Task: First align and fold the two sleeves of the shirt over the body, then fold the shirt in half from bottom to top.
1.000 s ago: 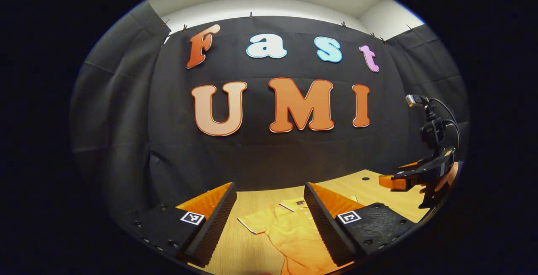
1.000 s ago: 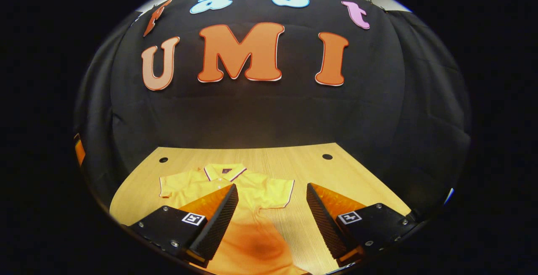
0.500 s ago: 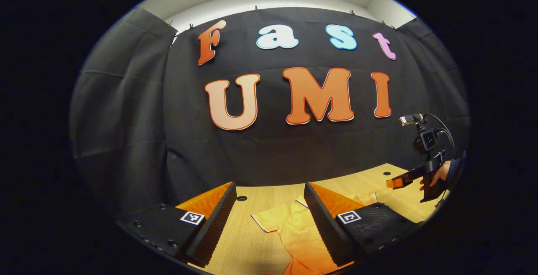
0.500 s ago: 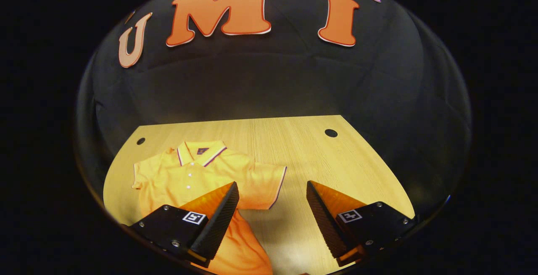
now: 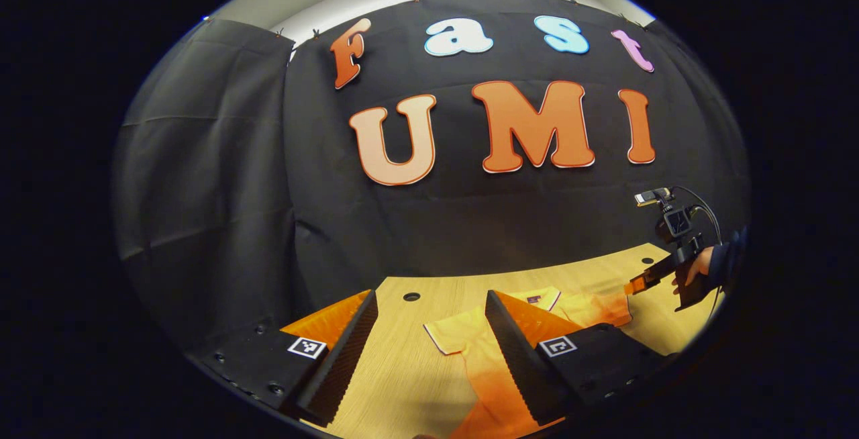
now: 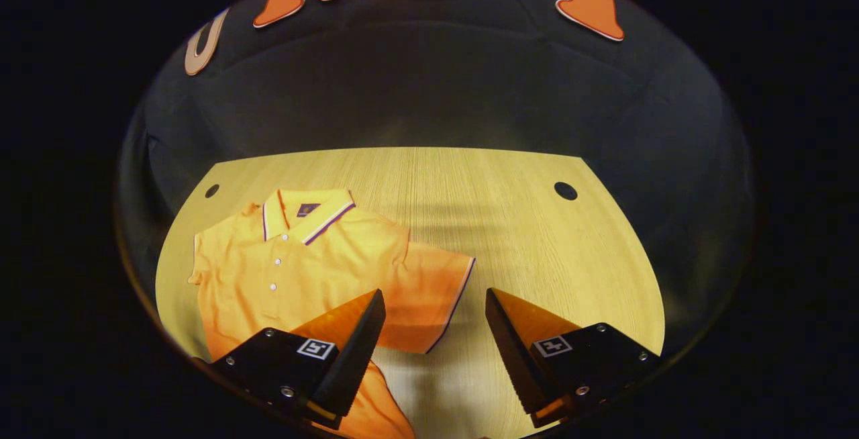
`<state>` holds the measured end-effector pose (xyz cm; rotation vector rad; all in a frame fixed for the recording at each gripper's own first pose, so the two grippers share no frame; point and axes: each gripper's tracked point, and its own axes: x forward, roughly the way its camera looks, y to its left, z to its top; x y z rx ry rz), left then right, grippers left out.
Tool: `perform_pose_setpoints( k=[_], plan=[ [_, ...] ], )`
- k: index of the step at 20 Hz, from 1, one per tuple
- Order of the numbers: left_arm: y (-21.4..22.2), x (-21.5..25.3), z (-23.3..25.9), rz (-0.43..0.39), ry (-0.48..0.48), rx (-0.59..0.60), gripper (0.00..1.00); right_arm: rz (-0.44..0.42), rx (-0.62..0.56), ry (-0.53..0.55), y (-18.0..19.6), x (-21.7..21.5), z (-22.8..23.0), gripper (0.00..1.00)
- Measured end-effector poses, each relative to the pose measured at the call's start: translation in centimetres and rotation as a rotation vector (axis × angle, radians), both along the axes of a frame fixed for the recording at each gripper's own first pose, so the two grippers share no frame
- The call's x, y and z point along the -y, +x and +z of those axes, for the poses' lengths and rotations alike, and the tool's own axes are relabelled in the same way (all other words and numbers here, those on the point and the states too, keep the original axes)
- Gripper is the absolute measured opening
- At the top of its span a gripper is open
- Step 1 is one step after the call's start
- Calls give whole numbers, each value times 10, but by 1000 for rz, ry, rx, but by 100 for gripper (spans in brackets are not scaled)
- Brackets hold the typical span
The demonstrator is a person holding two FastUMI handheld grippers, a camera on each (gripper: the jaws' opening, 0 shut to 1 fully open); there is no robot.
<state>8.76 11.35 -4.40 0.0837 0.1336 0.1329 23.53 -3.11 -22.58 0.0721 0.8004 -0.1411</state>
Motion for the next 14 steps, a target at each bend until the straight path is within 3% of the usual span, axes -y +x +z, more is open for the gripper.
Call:
perform_pose_setpoints(
  k=[9, 10, 11, 13, 14],
  plan=[
    [-3, 13, -30, 35, -1, -106, 99, 7, -228, 39, 22, 15, -59, 92],
    [-3, 17, -33, 30, 0, -118, 99, 0, -251, 55, 23, 16, -62, 90],
    [-5, 17, -35, 29, 3, -127, 99, -7, -273, 70, 24, 16, -67, 82],
    [-7, 16, -37, 33, 8, -138, 96, -27, -314, 69, 29, 20, -75, 76],
    [-8, 14, -36, 38, 9, -140, 99, -37, -333, 70, 30, 20, -80, 75]
  ],
)
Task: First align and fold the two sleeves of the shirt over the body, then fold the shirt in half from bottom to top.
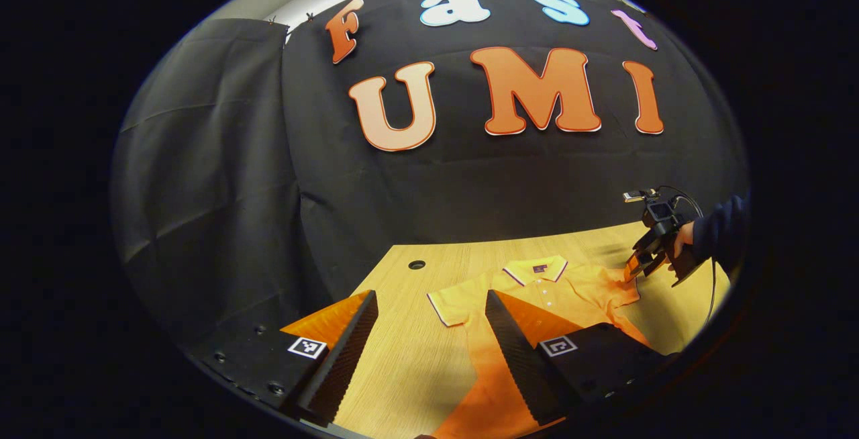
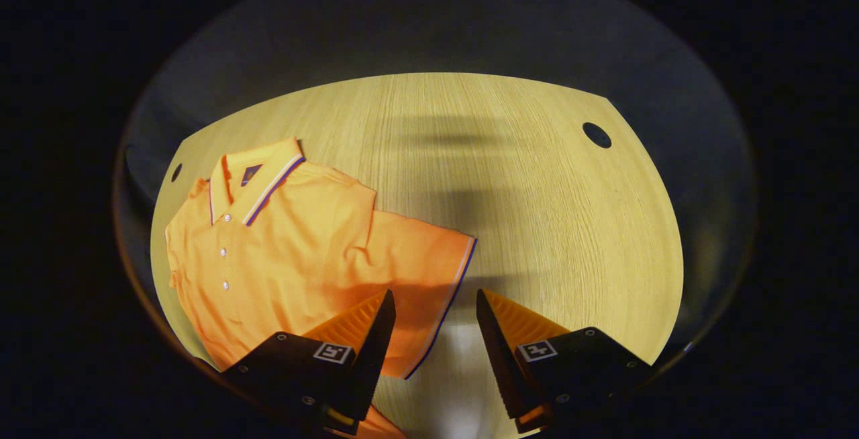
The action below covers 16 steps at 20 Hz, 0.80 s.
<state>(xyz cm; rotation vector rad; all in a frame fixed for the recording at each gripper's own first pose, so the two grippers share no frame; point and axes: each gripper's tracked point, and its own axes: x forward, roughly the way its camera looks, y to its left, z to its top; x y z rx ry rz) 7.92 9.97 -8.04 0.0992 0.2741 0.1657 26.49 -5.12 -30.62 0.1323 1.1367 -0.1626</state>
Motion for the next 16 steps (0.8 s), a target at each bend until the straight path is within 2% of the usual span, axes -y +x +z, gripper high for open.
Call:
perform_pose_setpoints(
  k=[4, 5, 6, 7, 8, 9, 10, 12, 16],
  plan=[
    [-7, -10, -6, 32, 1, -11, 99, -30, -76, 63, -1, -10, -10, 64],
    [-9, -13, -9, 40, -6, -17, 99, -49, -81, 68, -1, -9, -10, 52],
    [-10, -15, -11, 47, -15, -22, 99, -61, -73, 69, 2, -7, -11, 52],
    [-13, -17, -12, 54, -23, -26, 99, -68, -71, 84, 1, -7, -9, 36],
    [-14, -19, -14, 58, -28, -28, 99, -41, -62, 85, 3, -5, -10, 14],
    [-14, -19, -13, 62, -33, -27, 99, -44, -63, 106, 1, -4, -9, 17],
    [-14, -20, -15, 65, -40, -27, 99, -35, -50, 138, 3, -8, -8, 8],
    [-15, -20, -15, 69, -48, -27, 99, -74, -29, 234, 10, -18, 5, 5],
    [-18, -18, -19, 70, -62, -37, 100, -58, 42, 297, 26, -33, 34, 4]
  ],
)
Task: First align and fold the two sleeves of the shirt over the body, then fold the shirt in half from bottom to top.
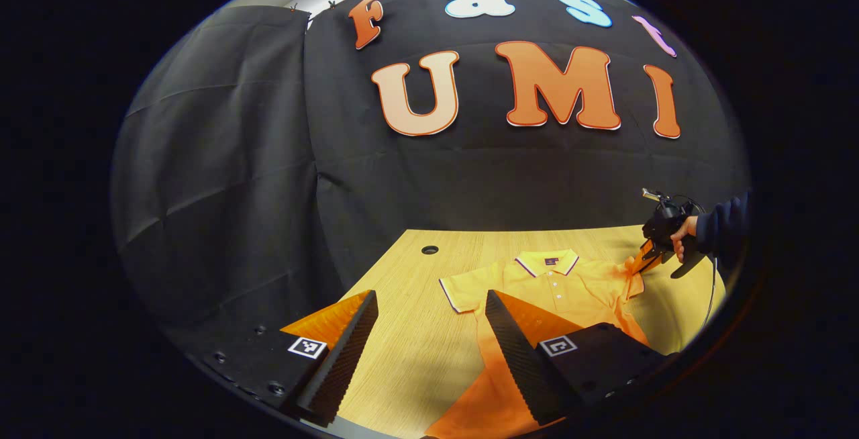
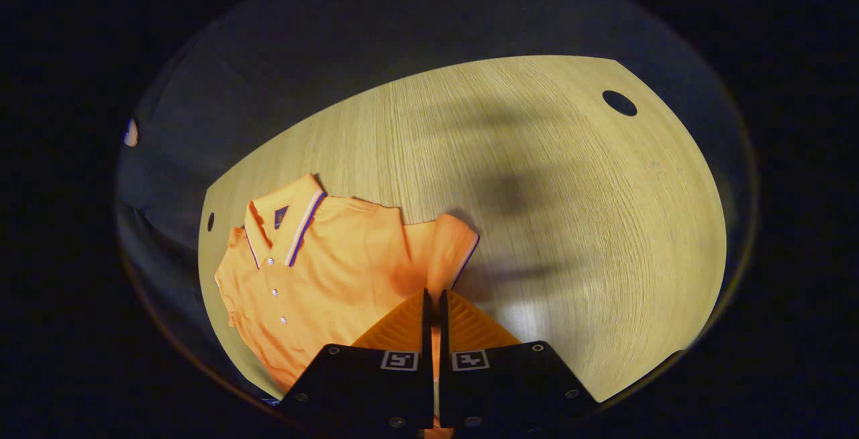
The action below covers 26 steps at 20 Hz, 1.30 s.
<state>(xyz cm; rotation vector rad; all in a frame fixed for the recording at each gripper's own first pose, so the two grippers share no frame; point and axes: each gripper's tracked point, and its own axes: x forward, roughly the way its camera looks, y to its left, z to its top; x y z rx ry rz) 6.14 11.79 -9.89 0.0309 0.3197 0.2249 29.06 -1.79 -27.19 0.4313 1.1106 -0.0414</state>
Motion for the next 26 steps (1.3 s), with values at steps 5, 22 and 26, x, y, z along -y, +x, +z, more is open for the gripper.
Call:
perform_pose_setpoints(
  k=[5, 22, 26],
  plan=[
    [-1, -3, -2, 14, -7, -4, 99, 81, 59, 20, 14, -32, 28, 4],
    [-26, -29, -51, 171, -159, -139, 99, 259, 93, 148, 21, -139, 38, 43],
    [-17, -42, -74, 197, -257, -202, 100, 281, 174, 165, 8, -143, 57, 69]
  ],
)
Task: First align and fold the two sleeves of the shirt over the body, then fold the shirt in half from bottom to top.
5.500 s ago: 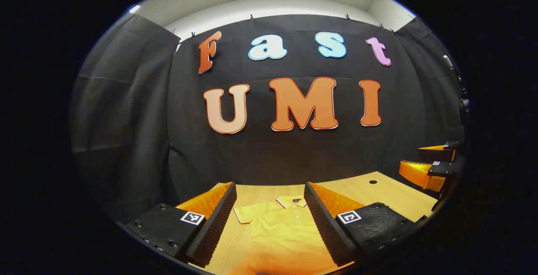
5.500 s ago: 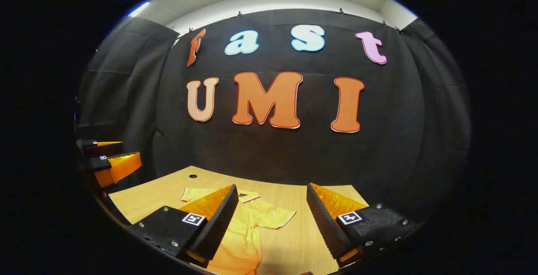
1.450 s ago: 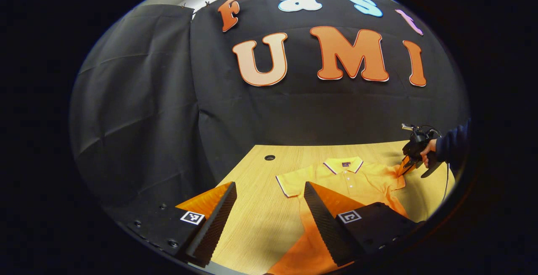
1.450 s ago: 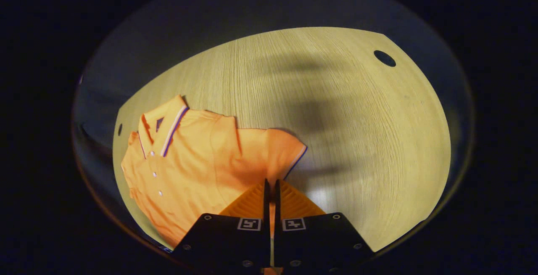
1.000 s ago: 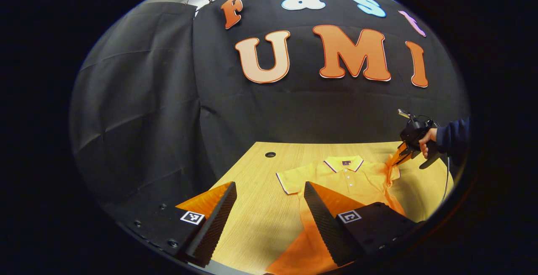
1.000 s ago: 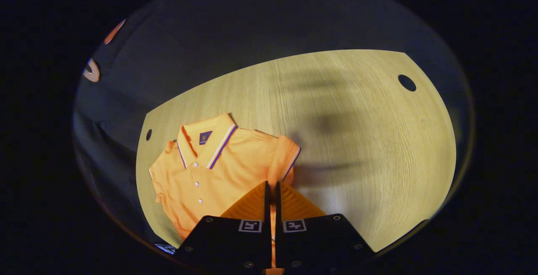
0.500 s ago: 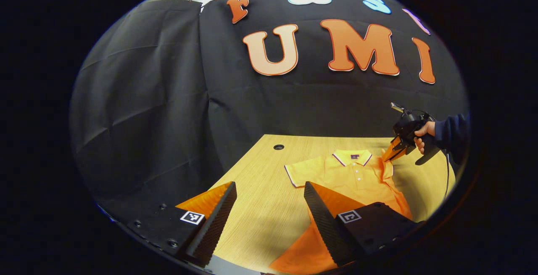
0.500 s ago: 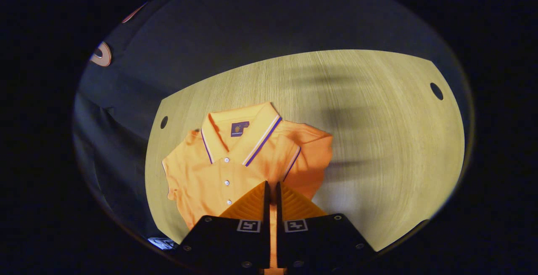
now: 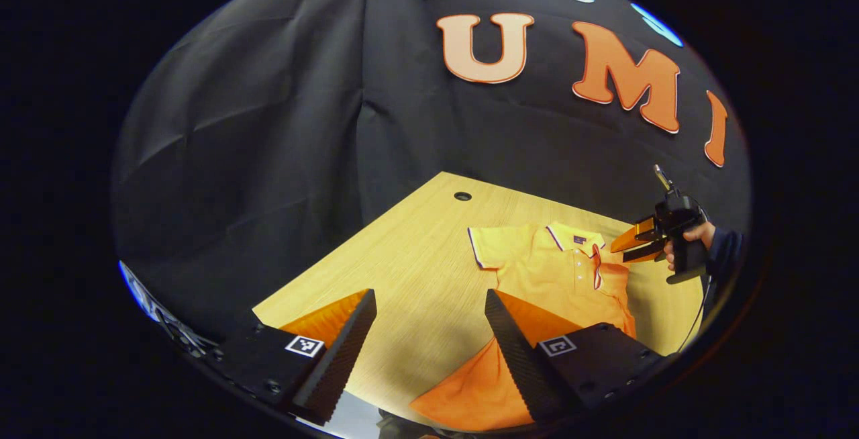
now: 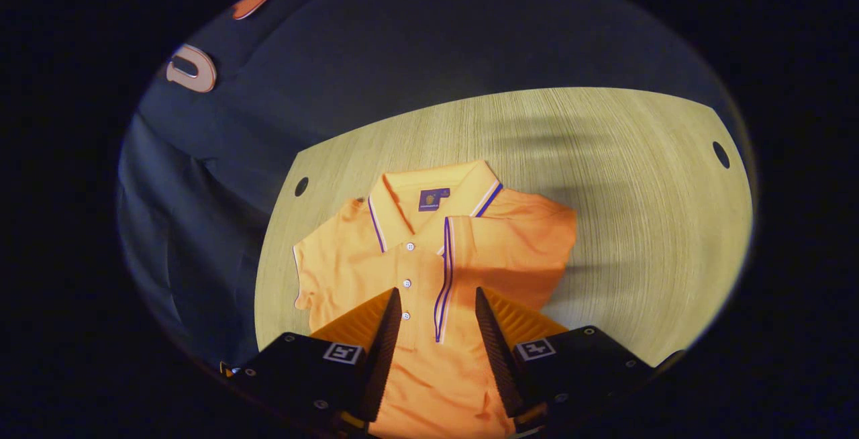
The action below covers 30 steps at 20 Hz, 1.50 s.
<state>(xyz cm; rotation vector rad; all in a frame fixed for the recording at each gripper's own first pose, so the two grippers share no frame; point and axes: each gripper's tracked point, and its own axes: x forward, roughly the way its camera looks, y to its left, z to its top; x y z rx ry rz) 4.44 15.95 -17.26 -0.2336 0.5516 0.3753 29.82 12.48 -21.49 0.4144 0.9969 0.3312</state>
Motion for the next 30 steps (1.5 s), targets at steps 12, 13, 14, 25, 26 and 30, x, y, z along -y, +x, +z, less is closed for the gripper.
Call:
perform_pose_setpoints(
  k=[12, 13, 14, 25, 26, 30],
  plan=[
    [78, 4, -51, -257, -307, -358, 99, -159, 255, -74, -94, 39, 72, 98],
    [88, 4, -52, -274, -311, -375, 99, -176, 267, -80, -105, 41, 77, 98],
    [103, 1, -61, -283, -308, -403, 99, -198, 274, -96, -115, 45, 79, 98],
    [222, -11, -128, -331, -337, -632, 98, -507, 262, -259, -227, 74, 76, 98],
    [227, -13, -134, -334, -319, -659, 98, -529, 249, -278, -239, 72, 73, 98],
    [249, -15, -144, -343, -242, -694, 99, -553, 256, -379, -274, 68, 78, 99]
  ],
)
